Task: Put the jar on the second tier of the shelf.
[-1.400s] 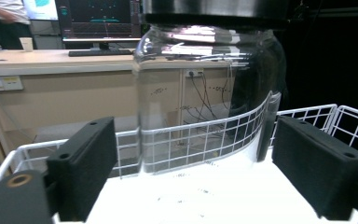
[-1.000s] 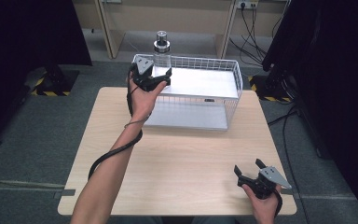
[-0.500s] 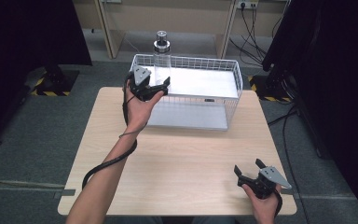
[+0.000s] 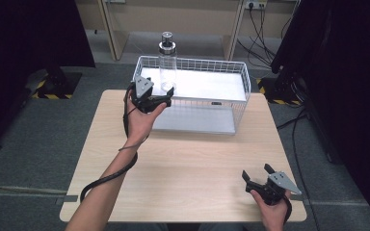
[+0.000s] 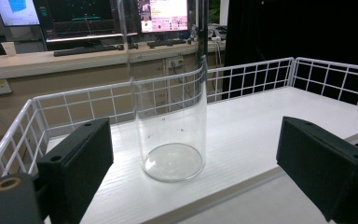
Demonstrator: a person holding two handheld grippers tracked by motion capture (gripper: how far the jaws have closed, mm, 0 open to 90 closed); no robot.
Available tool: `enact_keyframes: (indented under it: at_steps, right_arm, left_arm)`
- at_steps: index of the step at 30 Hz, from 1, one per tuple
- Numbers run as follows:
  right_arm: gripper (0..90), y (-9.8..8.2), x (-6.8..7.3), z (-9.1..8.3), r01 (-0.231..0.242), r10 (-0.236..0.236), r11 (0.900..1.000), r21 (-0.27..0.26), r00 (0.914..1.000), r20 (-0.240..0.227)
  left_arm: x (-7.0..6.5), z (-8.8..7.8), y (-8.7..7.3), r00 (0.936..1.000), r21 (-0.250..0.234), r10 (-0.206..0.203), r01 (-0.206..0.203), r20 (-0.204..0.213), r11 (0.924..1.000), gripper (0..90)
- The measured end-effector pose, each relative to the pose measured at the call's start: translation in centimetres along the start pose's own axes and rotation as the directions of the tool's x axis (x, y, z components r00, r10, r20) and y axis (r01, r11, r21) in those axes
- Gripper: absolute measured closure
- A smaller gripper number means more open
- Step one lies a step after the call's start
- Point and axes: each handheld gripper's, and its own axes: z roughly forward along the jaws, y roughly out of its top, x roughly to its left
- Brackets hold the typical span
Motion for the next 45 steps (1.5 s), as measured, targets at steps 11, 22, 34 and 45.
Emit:
enact_keyframes:
  at_steps: [11, 22, 34, 45]
  right_arm:
    - [5.0, 0.0, 0.0, 0.0, 0.0, 0.0, 1.0, 0.0, 1.0, 0.0]
    - [5.0, 0.0, 0.0, 0.0, 0.003, -0.003, 1.0, 0.0, 1.0, 0.001]
    - [5.0, 0.0, 0.0, 0.0, 0.003, -0.003, 1.0, 0.0, 1.0, 0.001]
    - [5.0, 0.0, 0.0, 0.0, 0.003, -0.003, 1.0, 0.0, 1.0, 0.001]
  left_arm:
    - [0.2, -0.9, -1.1, 1.0, 0.0, -0.005, 0.005, 0.008, 1.0, 10.3]
    - [0.1, -1.7, -2.3, 0.9999, 0.005, -0.004, 0.004, 0.016, 1.0, 10.2]
    - [0.1, -2.4, -3.5, 0.9997, 0.009, -0.013, 0.013, 0.022, 0.9999, 10.2]
    - [0.3, -3.1, -4.5, 0.9996, 0.01, -0.016, 0.016, 0.023, 0.9998, 10.2]
